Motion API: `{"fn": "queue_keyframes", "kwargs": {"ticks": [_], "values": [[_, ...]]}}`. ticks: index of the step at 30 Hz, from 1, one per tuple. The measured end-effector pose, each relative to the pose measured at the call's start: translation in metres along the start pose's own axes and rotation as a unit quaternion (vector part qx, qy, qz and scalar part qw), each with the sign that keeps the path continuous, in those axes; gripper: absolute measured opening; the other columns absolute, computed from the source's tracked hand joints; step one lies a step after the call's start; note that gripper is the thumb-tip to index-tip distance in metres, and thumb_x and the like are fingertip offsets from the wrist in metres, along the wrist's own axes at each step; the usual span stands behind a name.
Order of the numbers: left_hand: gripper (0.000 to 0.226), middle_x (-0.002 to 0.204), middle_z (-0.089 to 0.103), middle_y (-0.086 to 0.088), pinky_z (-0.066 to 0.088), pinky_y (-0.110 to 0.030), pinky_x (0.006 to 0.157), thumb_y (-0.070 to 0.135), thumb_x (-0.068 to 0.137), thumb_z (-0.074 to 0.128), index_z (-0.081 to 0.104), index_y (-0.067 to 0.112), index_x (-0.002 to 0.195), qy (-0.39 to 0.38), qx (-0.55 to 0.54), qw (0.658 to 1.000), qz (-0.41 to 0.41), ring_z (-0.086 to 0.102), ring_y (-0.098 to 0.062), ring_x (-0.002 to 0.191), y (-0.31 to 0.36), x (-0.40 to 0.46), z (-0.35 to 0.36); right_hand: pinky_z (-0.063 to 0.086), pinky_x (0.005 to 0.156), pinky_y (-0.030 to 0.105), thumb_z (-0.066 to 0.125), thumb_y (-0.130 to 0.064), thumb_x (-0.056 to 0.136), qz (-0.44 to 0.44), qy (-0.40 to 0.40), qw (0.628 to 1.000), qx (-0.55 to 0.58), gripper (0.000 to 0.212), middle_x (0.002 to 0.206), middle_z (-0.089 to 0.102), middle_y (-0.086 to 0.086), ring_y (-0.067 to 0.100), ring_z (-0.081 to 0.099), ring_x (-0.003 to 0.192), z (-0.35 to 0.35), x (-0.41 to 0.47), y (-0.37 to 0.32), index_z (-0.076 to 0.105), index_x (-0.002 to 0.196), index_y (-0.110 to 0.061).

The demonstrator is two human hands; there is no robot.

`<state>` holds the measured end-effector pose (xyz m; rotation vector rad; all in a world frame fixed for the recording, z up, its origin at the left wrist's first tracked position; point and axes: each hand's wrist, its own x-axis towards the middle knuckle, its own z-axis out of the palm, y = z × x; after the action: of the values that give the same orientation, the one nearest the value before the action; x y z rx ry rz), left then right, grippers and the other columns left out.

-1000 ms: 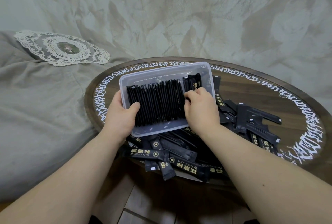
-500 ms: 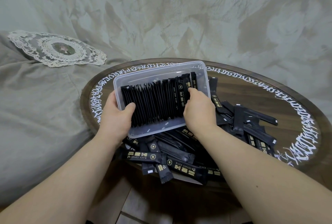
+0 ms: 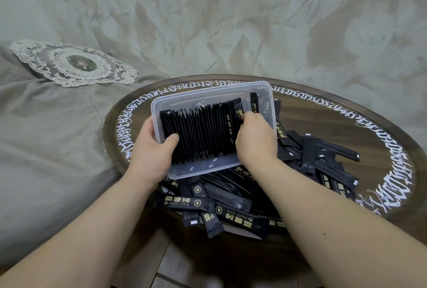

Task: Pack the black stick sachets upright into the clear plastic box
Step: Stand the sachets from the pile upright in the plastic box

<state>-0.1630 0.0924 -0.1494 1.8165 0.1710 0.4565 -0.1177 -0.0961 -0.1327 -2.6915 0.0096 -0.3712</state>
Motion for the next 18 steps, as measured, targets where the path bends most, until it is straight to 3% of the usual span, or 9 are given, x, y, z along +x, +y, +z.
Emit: {"fn": "queue_keyframes", "kwargs": {"ticks": [4, 9, 14, 18], "values": [[0.047, 0.111, 0.064, 0.018, 0.041, -0.017, 0.086, 0.008, 0.088, 0.061, 0.051, 0.032, 0.128, 0.002, 0.007, 1.0, 0.002, 0.059, 0.004, 0.102, 0.0016, -0.0022, -0.0002, 0.034, 0.07, 0.031, 0.049, -0.012, 0.094, 0.01, 0.008, 1.0, 0.025, 0.02, 0.113, 0.058, 0.008, 0.031, 0.057, 0.101, 0.0023, 0.0039, 0.0038, 0.05, 0.114, -0.011], [0.048, 0.103, 0.058, 0.028, 0.038, -0.005, 0.077, 0.008, 0.089, 0.061, 0.045, 0.04, 0.12, 0.004, 0.004, 1.0, -0.005, 0.054, 0.02, 0.09, 0.0078, -0.0068, 0.001, 0.036, 0.069, 0.032, 0.053, -0.02, 0.095, 0.032, 0.025, 0.994, 0.1, 0.022, 0.105, 0.062, 0.006, 0.031, 0.058, 0.096, 0.0021, 0.0038, 0.0064, 0.047, 0.115, -0.012], [0.049, 0.106, 0.058, 0.027, 0.036, 0.005, 0.068, 0.008, 0.089, 0.061, 0.046, 0.037, 0.125, 0.002, 0.004, 1.0, -0.007, 0.053, 0.024, 0.087, 0.0095, -0.0073, 0.0022, 0.042, 0.08, 0.034, 0.056, -0.026, 0.094, 0.053, 0.011, 0.993, 0.105, 0.035, 0.114, 0.061, 0.006, 0.029, 0.058, 0.105, 0.0021, 0.0051, 0.0067, 0.046, 0.125, -0.014], [0.05, 0.108, 0.059, 0.025, 0.039, 0.002, 0.069, 0.006, 0.089, 0.061, 0.047, 0.035, 0.127, -0.004, -0.007, 1.0, -0.011, 0.055, 0.019, 0.092, 0.0089, -0.0077, 0.0012, 0.037, 0.08, 0.029, 0.056, -0.028, 0.094, 0.051, 0.003, 0.994, 0.1, 0.036, 0.121, 0.057, 0.005, 0.026, 0.055, 0.108, 0.0032, 0.007, 0.0076, 0.049, 0.126, -0.014]]}}
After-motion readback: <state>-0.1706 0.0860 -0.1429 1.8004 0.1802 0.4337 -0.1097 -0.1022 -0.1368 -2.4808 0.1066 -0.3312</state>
